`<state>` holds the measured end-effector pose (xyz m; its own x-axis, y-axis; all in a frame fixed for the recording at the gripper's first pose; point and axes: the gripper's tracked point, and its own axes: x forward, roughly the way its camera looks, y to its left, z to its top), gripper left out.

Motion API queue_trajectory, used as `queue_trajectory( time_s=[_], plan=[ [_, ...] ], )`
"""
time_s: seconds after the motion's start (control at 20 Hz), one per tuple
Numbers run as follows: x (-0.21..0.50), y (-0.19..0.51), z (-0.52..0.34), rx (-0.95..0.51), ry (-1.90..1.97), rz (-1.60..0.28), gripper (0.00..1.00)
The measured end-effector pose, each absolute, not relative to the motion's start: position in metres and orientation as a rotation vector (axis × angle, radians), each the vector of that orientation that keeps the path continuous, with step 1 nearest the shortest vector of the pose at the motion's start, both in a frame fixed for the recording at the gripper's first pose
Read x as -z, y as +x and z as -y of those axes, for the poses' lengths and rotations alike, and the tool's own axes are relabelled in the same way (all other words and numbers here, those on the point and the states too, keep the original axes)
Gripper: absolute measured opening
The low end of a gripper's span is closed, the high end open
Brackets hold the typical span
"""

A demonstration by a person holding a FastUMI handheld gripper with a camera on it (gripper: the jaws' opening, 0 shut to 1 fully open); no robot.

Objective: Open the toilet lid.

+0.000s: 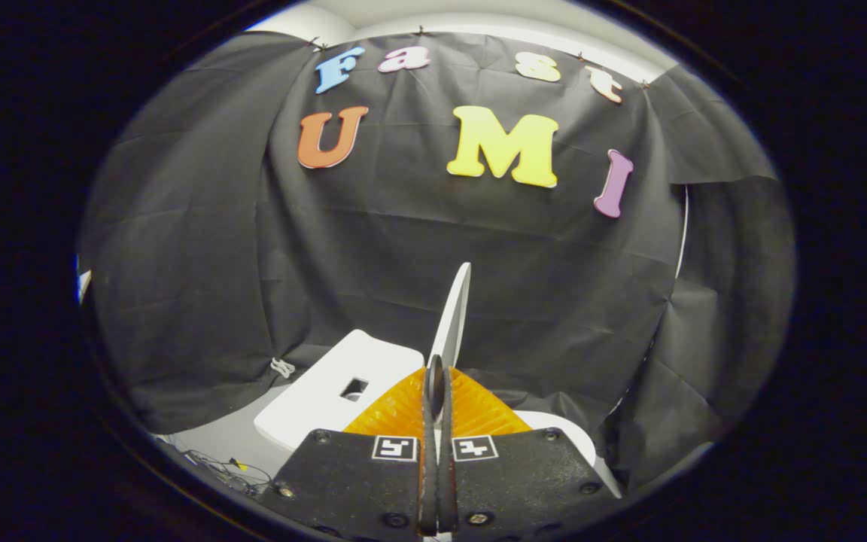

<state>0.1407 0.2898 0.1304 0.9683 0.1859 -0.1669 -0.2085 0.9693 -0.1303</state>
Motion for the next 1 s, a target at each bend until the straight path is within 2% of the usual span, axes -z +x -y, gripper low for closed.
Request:
queue_trajectory(
  time_s=[0.5,0.8,0.9,1.0],
  plan=[
    [-0.126,0.14,-0.34,-0.219,-0.236,-0.141,0.05],
    [-0.121,0.139,-0.36,-0.275,-0.272,-0.169,0.1],
    [-0.12,0.136,-0.37,-0.345,-0.284,-0.164,0.17],
    [-0.116,0.131,-0.368,-0.385,-0.278,-0.15,0.43]
  ],
)
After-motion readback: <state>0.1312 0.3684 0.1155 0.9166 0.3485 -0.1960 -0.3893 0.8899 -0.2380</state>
